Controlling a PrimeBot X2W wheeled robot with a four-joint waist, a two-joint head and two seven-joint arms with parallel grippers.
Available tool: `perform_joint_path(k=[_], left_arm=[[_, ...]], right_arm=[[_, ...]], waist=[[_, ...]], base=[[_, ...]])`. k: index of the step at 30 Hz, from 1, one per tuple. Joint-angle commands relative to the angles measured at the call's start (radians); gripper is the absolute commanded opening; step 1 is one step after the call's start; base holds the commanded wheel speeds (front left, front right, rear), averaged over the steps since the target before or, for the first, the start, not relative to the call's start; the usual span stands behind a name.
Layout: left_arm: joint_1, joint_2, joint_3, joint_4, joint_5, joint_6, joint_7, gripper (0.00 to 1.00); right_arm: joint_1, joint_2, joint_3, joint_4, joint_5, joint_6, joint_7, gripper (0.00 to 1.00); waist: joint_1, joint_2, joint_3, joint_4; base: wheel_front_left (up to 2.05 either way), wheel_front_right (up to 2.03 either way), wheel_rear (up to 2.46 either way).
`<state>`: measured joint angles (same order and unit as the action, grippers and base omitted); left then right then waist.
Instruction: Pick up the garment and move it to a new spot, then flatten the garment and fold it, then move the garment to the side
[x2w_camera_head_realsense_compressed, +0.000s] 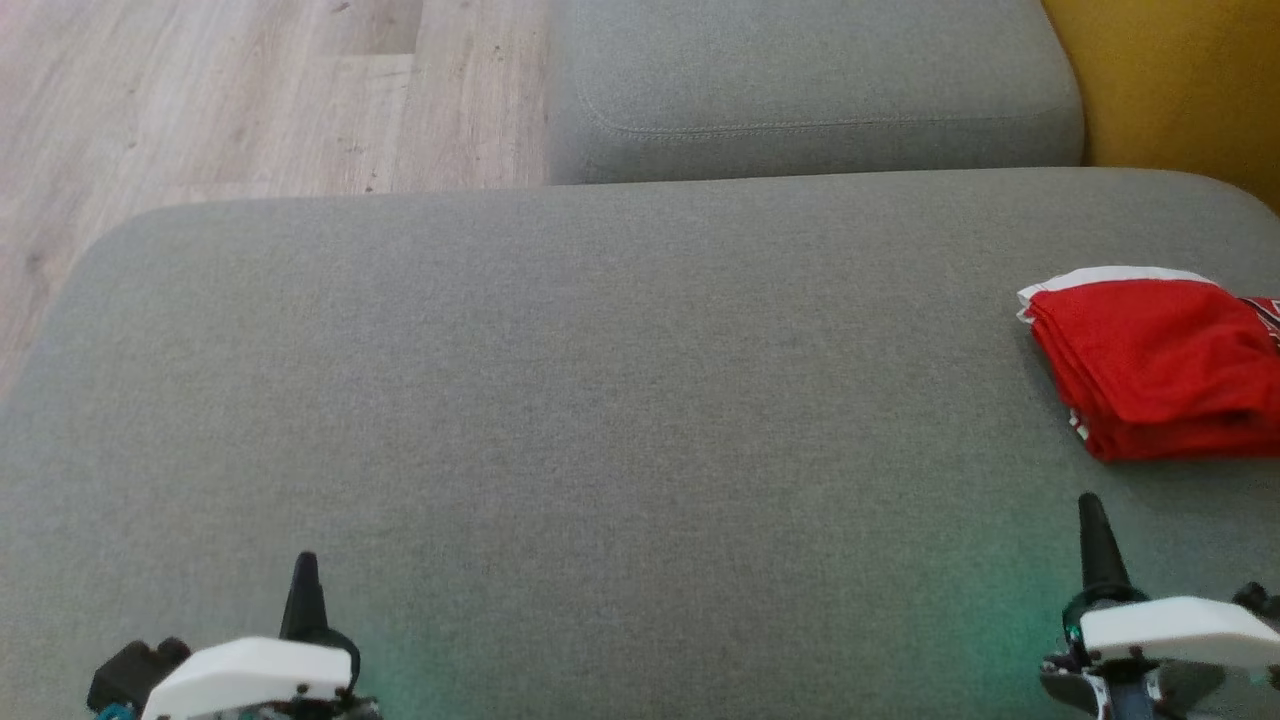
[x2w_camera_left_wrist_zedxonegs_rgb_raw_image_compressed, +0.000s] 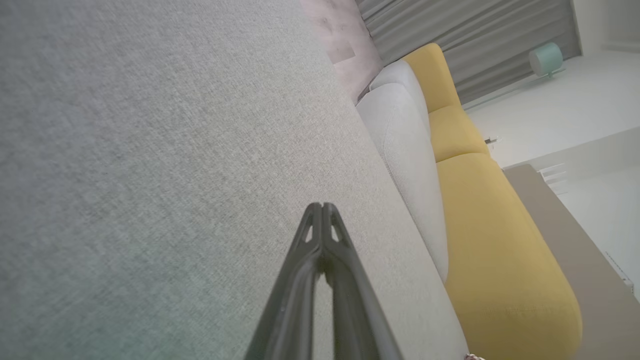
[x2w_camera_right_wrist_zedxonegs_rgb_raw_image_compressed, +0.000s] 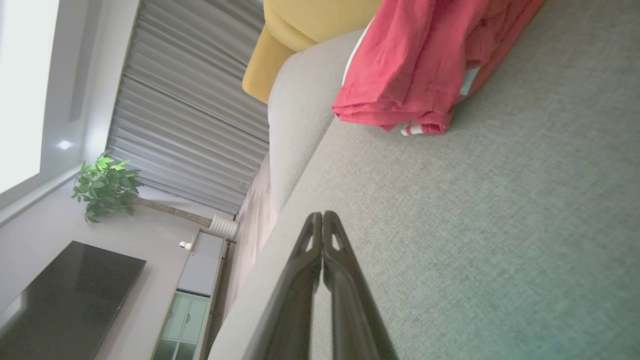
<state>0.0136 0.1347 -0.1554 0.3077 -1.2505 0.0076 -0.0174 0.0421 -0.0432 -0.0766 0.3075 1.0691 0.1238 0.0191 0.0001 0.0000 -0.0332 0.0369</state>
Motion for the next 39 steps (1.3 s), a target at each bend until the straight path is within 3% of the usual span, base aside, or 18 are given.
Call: perform_joint_path(k=[1, 39], left_arm=[[-0.067, -0.003, 0.041, -0.037, -0.017, -0.012, 0.006, 0.0], [-0.114, -0.071, 0.235, -0.059, -0.314, -0.121, 0.111, 0.0]], right_arm=[[-0.066, -0.005, 0.005, -0.039, 0.025, 0.004, 0.006, 0.0], [-0.139, -0.007, -0.031, -0.059, 0.469, 0.007, 0.082, 0.0]], waist=[[0.0, 0.0, 0.001, -0.001], [-0.0001, 0.0, 0.031, -0.032]], base=[[0.0, 0.0, 0.0], [0.0, 0.0, 0.0]])
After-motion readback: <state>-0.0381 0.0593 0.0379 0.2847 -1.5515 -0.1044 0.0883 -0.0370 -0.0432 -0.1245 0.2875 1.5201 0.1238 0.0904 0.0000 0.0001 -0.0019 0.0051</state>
